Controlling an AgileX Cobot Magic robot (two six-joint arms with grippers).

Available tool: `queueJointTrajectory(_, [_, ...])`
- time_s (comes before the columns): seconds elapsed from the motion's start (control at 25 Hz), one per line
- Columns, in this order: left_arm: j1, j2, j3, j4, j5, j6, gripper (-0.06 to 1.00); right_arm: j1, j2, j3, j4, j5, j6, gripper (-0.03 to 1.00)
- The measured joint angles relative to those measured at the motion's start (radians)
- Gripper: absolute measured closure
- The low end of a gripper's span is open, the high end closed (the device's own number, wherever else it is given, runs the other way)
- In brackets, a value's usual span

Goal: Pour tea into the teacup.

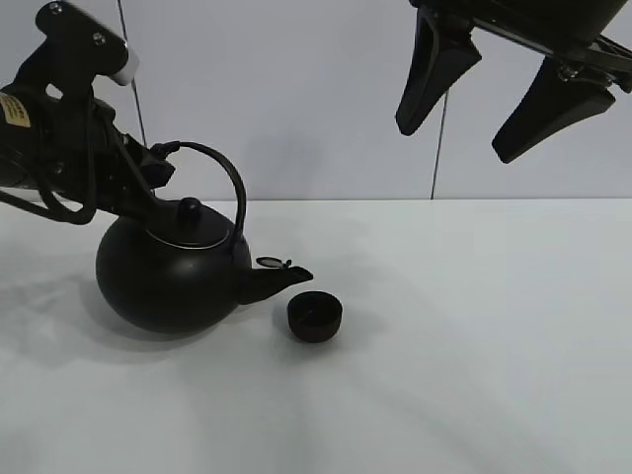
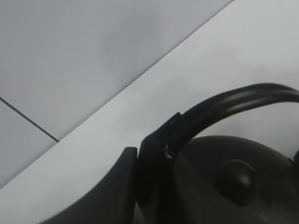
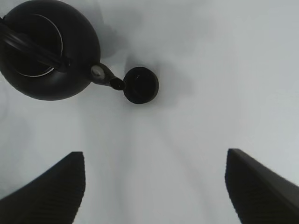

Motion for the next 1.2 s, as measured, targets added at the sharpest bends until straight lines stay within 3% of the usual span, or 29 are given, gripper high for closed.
queueJointTrajectory(1.2, [0.0, 0.0, 0.0, -0.001, 0.002, 0.102, 0.82, 0.0, 0.0, 0.0, 0.0, 0.001, 0.0, 0.4])
